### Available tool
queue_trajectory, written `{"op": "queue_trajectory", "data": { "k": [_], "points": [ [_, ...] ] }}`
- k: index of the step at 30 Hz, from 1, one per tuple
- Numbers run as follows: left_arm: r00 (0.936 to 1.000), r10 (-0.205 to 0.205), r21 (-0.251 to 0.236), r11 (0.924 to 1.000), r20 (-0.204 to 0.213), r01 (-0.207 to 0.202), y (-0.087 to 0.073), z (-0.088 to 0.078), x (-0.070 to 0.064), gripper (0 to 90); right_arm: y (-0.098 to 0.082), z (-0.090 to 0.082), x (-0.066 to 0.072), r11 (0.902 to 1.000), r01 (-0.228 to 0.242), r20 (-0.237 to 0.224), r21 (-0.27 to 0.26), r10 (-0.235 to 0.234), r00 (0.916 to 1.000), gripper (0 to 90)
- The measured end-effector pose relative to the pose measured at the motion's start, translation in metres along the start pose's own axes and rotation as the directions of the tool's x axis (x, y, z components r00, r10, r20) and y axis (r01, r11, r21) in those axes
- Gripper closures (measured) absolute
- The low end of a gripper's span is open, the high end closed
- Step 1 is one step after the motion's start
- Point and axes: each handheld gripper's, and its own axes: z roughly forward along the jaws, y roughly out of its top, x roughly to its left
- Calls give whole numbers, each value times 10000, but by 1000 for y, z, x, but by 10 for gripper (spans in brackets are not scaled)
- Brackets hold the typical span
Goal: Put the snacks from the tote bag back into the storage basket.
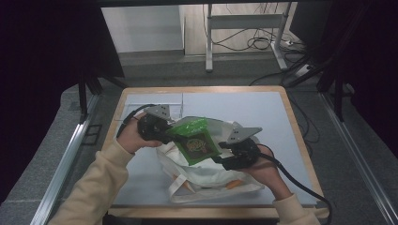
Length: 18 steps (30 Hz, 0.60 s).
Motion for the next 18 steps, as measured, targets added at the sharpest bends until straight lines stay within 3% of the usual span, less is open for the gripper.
{"op": "queue_trajectory", "data": {
  "k": [7, 13, 18],
  "points": [
    [9997, -204, -78, 9998, -100, 204, -3, -4, 2, 757, -1, -7, 4, 9994, -202, 97, -272, 204, 9997, 400],
    [9994, -346, -216, 9992, -100, 344, -3, -6, 4, 757, -11, -15, 2, 9948, -746, -53, -689, 744, 9972, 379],
    [9988, -460, -361, 9983, -195, 452, -1, -10, 7, 756, -17, -19, 3, 9909, -910, -183, -995, 896, 9958, 364]
  ]
}}
